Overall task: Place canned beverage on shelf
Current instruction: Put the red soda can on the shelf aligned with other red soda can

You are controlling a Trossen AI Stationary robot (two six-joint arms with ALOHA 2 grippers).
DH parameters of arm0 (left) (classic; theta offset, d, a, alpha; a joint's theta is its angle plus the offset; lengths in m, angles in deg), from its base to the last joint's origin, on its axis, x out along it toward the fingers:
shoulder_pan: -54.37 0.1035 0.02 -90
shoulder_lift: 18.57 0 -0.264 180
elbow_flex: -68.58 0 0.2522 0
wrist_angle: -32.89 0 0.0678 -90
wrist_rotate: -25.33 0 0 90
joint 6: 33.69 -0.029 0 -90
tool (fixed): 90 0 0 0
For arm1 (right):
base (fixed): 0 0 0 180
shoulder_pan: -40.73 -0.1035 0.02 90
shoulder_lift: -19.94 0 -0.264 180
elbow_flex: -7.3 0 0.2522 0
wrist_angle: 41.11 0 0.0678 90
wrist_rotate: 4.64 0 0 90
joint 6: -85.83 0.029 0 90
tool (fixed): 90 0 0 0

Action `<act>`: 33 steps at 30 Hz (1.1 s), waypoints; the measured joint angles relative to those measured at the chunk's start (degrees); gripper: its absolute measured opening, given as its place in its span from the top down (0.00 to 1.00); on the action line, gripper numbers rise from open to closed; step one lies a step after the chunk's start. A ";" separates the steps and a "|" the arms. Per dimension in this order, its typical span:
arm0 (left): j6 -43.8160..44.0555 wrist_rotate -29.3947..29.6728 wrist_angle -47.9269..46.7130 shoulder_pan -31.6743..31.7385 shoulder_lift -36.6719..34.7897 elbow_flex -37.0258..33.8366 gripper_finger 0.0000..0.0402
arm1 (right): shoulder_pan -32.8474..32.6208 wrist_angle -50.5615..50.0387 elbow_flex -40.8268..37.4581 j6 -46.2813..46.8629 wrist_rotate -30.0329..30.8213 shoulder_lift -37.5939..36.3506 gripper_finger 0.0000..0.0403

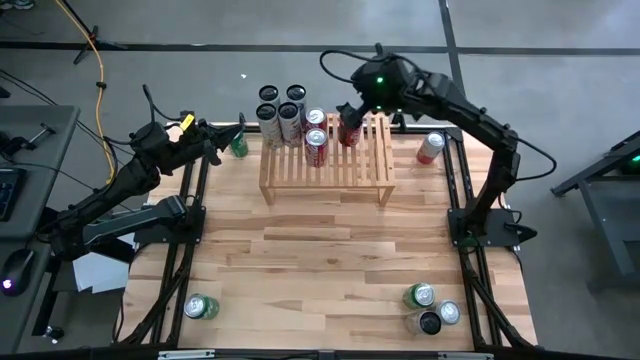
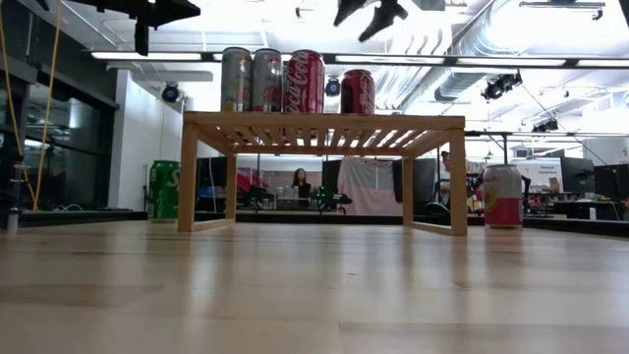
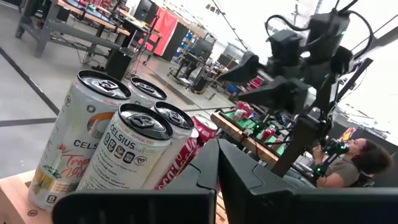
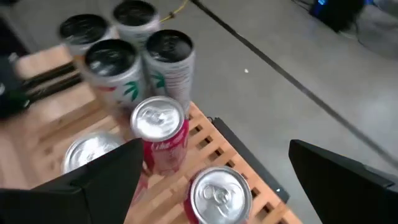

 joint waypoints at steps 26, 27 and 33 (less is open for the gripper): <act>0.20 0.35 0.00 -0.02 0.00 0.00 1.00 | 13.99 -22.86 9.33 -48.96 -29.42 5.83 0.04; 0.20 0.36 0.00 -0.01 0.00 0.00 1.00 | 14.43 -22.88 9.33 -49.94 -30.11 6.58 0.04; 0.20 0.37 0.00 0.00 0.00 0.00 1.00 | 16.06 -23.10 9.32 -55.02 -33.28 10.90 0.04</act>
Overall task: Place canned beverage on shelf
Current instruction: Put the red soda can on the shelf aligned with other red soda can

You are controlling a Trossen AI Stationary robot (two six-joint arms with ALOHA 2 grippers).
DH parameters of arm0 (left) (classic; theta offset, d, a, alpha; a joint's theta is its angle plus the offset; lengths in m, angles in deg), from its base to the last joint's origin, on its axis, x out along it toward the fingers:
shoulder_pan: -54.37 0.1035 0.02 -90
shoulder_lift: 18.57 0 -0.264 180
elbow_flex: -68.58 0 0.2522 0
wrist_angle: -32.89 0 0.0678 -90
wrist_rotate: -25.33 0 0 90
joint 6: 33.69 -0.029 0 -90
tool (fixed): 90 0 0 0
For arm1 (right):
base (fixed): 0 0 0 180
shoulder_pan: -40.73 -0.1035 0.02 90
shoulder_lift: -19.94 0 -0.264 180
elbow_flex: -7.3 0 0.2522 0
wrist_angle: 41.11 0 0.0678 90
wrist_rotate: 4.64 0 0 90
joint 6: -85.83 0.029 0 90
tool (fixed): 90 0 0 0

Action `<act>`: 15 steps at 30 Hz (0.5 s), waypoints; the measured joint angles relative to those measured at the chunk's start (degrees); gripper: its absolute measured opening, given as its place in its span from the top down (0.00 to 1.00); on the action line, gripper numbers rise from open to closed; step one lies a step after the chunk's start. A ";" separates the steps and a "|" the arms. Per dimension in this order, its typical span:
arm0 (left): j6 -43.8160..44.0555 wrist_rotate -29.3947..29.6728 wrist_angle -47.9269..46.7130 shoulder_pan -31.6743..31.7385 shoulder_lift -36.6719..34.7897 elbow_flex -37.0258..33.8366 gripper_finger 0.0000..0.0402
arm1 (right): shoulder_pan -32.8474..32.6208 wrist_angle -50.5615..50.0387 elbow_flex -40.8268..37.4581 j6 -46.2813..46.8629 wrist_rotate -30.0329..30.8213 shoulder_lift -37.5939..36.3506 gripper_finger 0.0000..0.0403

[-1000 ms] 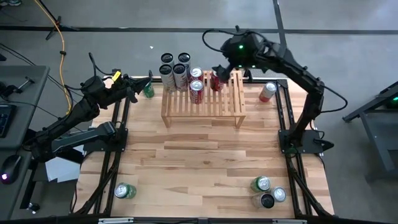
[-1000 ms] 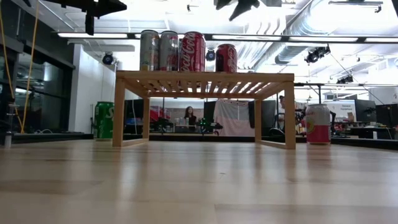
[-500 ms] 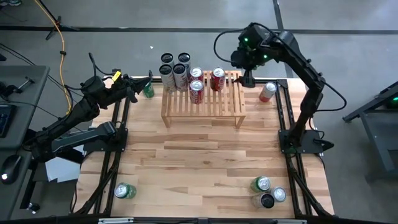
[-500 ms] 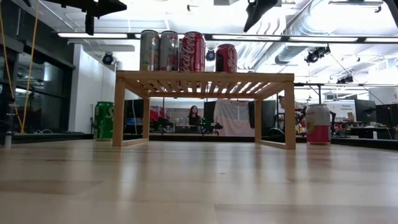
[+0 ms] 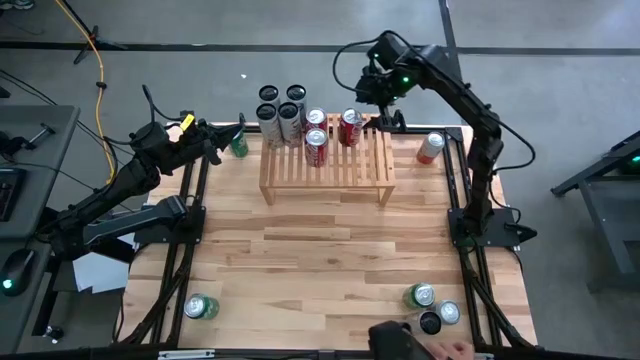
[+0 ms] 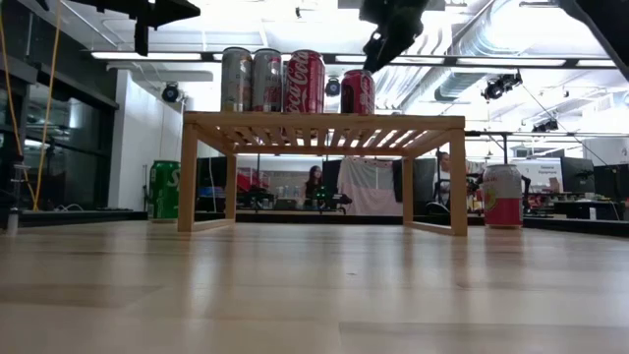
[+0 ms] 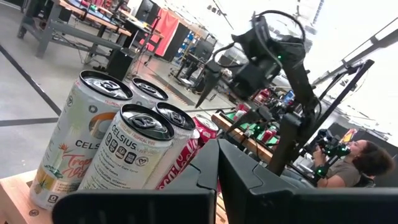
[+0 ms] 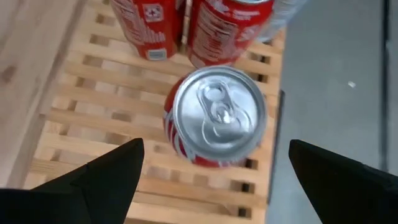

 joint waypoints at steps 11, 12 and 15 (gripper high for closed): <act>-0.02 -0.02 0.00 -0.01 0.00 0.00 1.00 | 0.35 0.57 -0.03 -1.15 -7.93 5.19 0.04; -0.02 0.00 0.00 0.00 0.00 0.00 1.00 | 0.34 0.57 -0.03 -1.09 -8.82 5.54 0.04; 0.00 0.00 0.00 -0.02 0.00 0.00 1.00 | 0.07 0.24 -0.06 -1.03 -9.11 5.86 0.04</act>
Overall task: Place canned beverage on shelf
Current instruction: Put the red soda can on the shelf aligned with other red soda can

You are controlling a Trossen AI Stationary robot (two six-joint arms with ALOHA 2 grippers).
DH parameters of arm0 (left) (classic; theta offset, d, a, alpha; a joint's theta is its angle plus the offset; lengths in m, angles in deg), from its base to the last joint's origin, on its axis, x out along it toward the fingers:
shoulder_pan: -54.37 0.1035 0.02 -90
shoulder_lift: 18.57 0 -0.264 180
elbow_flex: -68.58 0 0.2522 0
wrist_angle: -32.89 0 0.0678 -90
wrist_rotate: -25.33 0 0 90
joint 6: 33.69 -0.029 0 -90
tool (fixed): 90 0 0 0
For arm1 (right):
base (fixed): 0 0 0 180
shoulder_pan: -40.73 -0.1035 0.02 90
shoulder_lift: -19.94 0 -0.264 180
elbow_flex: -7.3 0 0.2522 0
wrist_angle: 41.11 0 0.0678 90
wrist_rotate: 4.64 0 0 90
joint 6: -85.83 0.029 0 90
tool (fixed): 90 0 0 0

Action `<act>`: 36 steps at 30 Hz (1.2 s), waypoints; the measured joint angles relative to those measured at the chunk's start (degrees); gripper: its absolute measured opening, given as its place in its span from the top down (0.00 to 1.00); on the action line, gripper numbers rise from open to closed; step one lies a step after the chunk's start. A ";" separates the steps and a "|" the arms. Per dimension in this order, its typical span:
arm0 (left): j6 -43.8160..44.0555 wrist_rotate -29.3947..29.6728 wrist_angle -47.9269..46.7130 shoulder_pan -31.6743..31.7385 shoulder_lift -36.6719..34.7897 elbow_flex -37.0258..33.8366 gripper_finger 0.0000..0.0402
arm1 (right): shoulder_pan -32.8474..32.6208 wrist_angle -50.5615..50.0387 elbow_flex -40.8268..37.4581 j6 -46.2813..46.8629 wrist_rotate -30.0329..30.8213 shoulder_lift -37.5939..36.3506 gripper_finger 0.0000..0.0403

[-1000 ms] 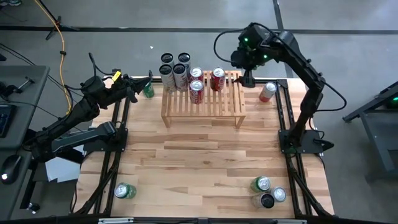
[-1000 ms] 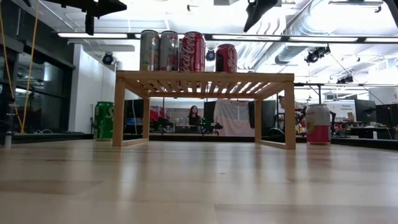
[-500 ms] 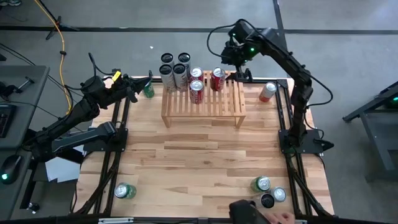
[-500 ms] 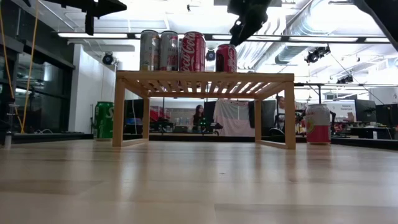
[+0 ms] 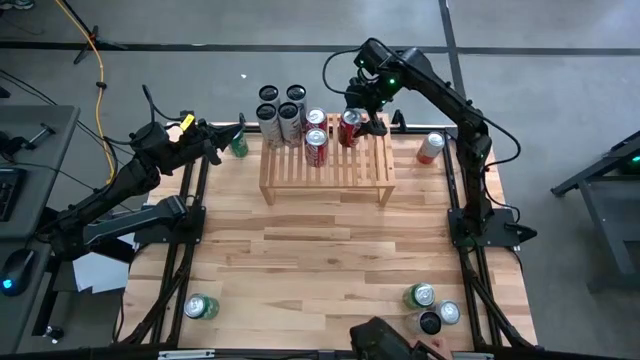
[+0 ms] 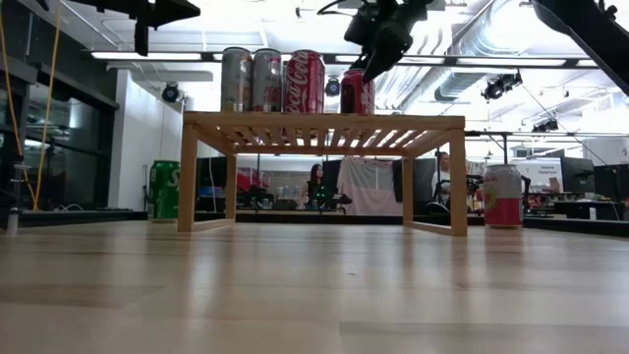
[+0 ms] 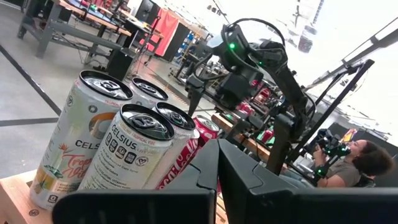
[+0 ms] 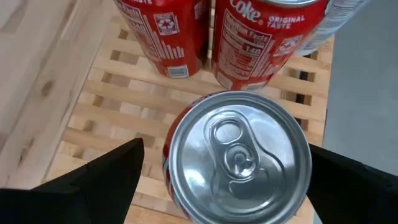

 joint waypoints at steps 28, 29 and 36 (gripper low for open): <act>-0.19 -0.02 -0.04 0.02 0.00 0.00 1.00 | -0.61 0.81 0.00 15.10 0.84 -0.24 0.04; -0.17 -0.04 -0.04 0.02 0.00 0.00 1.00 | -0.61 0.68 0.00 15.10 0.90 -0.24 0.04; -0.21 -0.09 -0.04 0.02 0.00 0.00 1.00 | -0.62 -0.84 0.00 14.03 2.79 -0.24 0.04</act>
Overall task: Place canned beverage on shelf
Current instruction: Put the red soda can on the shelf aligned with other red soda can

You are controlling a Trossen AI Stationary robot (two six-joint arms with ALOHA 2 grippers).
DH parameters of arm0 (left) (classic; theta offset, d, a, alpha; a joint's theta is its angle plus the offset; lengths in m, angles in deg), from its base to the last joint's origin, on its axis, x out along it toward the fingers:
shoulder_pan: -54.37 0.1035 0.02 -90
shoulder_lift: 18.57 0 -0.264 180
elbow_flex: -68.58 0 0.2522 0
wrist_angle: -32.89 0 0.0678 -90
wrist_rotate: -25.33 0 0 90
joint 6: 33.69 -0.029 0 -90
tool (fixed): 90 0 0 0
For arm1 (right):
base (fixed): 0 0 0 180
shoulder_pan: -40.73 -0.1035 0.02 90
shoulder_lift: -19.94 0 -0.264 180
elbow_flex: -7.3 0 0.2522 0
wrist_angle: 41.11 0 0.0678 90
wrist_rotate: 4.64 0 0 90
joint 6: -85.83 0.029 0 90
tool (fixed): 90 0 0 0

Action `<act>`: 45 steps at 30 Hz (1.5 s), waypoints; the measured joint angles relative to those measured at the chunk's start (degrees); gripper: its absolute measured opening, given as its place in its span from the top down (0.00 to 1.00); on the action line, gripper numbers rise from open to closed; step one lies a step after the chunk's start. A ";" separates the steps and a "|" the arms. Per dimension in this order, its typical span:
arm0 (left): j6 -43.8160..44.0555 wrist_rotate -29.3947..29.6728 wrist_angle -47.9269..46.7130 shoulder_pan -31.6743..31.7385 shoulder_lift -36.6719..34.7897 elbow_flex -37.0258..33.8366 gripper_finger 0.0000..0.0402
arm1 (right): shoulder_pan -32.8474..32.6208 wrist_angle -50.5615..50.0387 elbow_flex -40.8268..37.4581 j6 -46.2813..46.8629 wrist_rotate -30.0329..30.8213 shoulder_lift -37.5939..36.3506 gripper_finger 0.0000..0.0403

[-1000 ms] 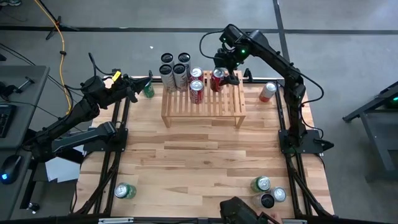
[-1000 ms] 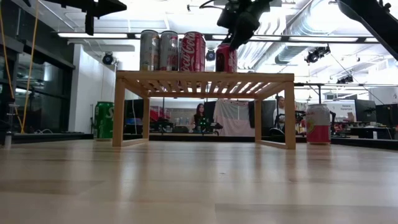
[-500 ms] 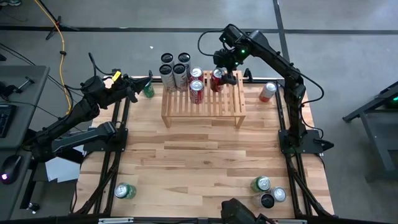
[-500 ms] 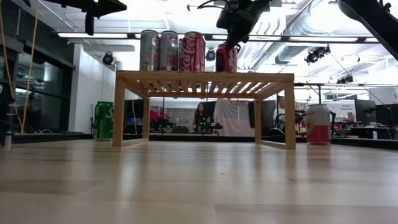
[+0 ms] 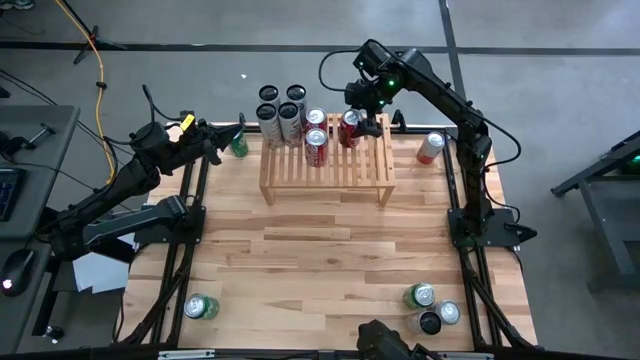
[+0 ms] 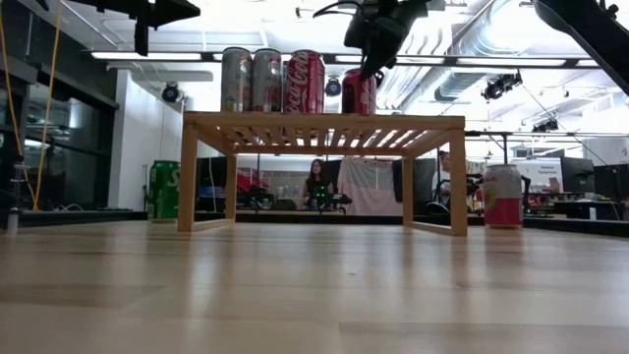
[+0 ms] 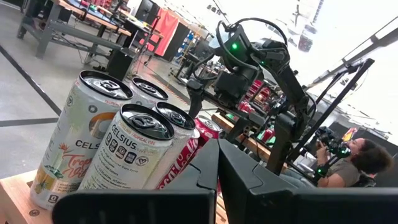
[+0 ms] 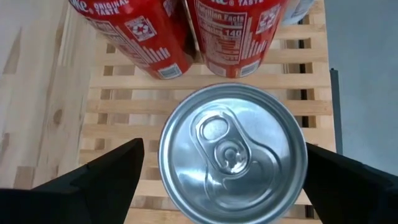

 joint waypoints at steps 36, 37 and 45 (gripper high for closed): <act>-0.44 -0.11 -0.02 0.00 0.00 0.00 1.00 | -0.25 24.30 0.08 31.21 12.59 -0.63 0.31; -0.44 -0.11 0.00 0.00 0.02 0.00 1.00 | -0.27 24.71 0.01 32.36 12.61 -0.63 0.31; -0.42 -0.10 0.00 -0.02 0.02 0.00 1.00 | -1.44 25.88 -0.02 39.09 15.22 1.91 0.31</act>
